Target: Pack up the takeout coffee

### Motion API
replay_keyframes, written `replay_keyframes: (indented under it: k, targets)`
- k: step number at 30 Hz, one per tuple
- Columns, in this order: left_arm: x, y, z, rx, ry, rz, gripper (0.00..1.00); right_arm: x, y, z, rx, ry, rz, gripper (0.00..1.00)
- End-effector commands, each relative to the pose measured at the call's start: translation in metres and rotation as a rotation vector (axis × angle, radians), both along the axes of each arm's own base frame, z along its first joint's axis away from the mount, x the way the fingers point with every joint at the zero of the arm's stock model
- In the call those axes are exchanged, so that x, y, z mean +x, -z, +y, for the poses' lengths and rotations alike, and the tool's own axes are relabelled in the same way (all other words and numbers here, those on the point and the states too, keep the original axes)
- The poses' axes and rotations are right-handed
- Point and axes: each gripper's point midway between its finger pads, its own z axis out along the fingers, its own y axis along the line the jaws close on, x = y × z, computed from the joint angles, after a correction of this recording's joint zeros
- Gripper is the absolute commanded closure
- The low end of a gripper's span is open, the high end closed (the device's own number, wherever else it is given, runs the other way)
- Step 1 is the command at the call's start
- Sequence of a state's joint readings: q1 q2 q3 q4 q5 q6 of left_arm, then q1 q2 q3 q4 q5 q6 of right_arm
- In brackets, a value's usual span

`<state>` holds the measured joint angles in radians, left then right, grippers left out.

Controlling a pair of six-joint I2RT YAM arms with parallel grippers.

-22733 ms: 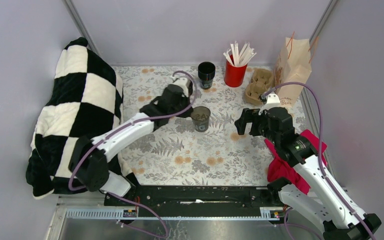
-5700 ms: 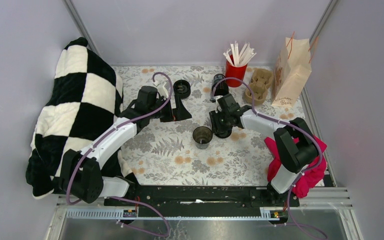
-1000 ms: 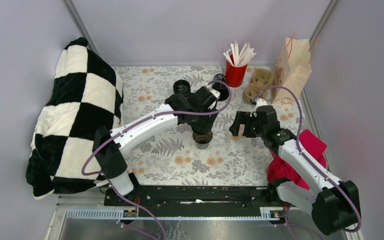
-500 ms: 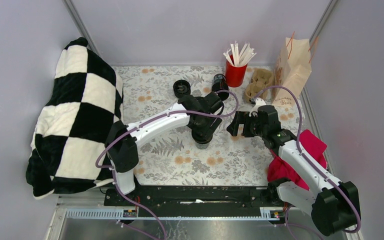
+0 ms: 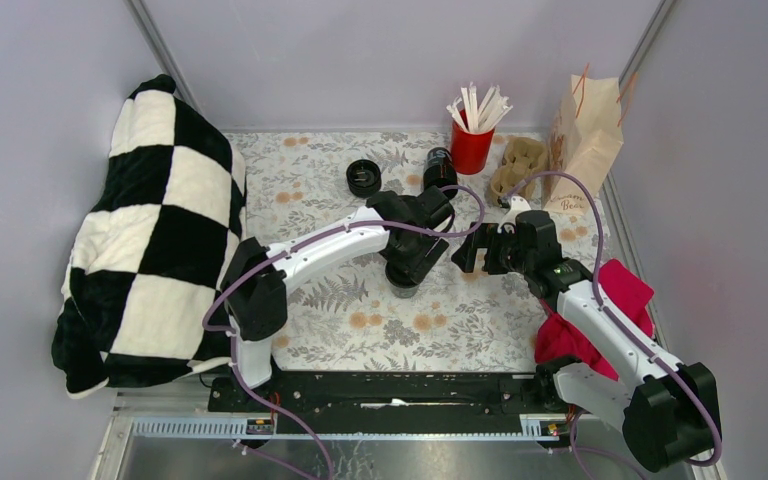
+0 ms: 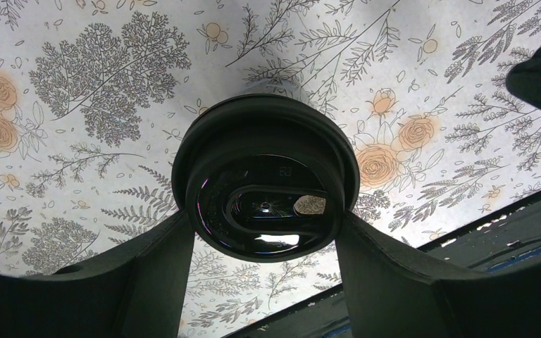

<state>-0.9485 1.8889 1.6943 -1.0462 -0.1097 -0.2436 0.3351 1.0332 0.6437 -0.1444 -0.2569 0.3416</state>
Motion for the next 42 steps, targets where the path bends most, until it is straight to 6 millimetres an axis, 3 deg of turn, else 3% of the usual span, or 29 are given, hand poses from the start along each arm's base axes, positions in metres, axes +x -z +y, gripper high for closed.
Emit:
replay_keyframes:
  k: [1, 42]
  targets:
    - [0.005, -0.016, -0.010, -0.029, 0.019, -0.034, 0.29, 0.000, -0.007, 0.004, 0.025, -0.021, -0.032, 0.01]
    - [-0.001, -0.001, -0.003, 0.010, 0.021, -0.002, 0.26, -0.001, -0.004, 0.006, 0.034, -0.031, -0.027, 0.01]
